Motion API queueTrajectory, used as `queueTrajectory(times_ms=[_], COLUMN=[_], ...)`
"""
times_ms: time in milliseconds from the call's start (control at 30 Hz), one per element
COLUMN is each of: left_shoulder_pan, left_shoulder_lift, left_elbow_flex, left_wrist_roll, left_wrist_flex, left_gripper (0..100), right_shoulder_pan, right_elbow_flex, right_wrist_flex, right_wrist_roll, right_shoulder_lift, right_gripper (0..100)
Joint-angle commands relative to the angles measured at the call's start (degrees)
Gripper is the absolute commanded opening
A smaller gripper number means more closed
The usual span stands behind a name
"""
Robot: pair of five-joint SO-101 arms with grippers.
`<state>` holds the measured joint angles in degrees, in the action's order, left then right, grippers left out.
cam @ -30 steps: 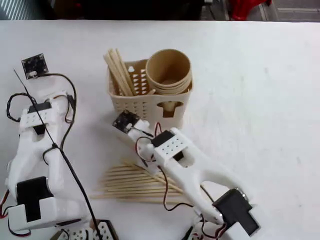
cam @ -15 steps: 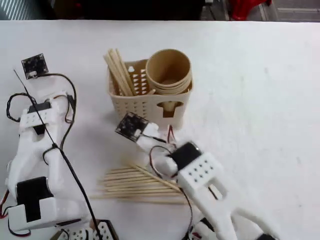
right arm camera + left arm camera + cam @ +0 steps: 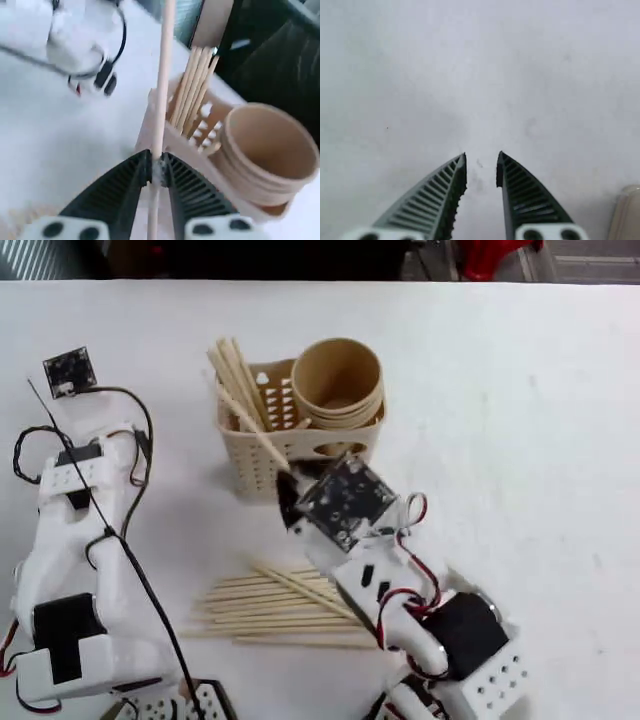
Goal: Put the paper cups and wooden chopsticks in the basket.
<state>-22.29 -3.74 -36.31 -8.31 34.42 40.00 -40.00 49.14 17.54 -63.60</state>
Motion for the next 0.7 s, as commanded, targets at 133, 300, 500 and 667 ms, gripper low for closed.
queueTrajectory(times_ms=[133,300,500,667], left_shoulder_pan=[-0.5,-0.5,-0.5,-0.4], left_shoulder_lift=[-0.6,-0.6,-0.5,-0.6], left_elbow_flex=[0.4,0.4,0.4,-0.5], left_wrist_roll=[0.7,0.7,0.7,0.7], left_wrist_flex=[-1.0,-1.1,-1.1,-2.5], left_gripper=[12,12,12,12], right_shoulder_pan=[-0.7,-0.7,-1.1,-3.3], right_elbow_flex=[5.8,11.4,15.3,15.2], right_wrist_flex=[-26.3,-33.5,-41.2,-43.4], right_wrist_roll=[-1.3,-1.4,-1.3,-1.4], right_shoulder_lift=[12.5,21.6,31.4,34.7], right_gripper=[1.7,1.7,1.7,1.7])
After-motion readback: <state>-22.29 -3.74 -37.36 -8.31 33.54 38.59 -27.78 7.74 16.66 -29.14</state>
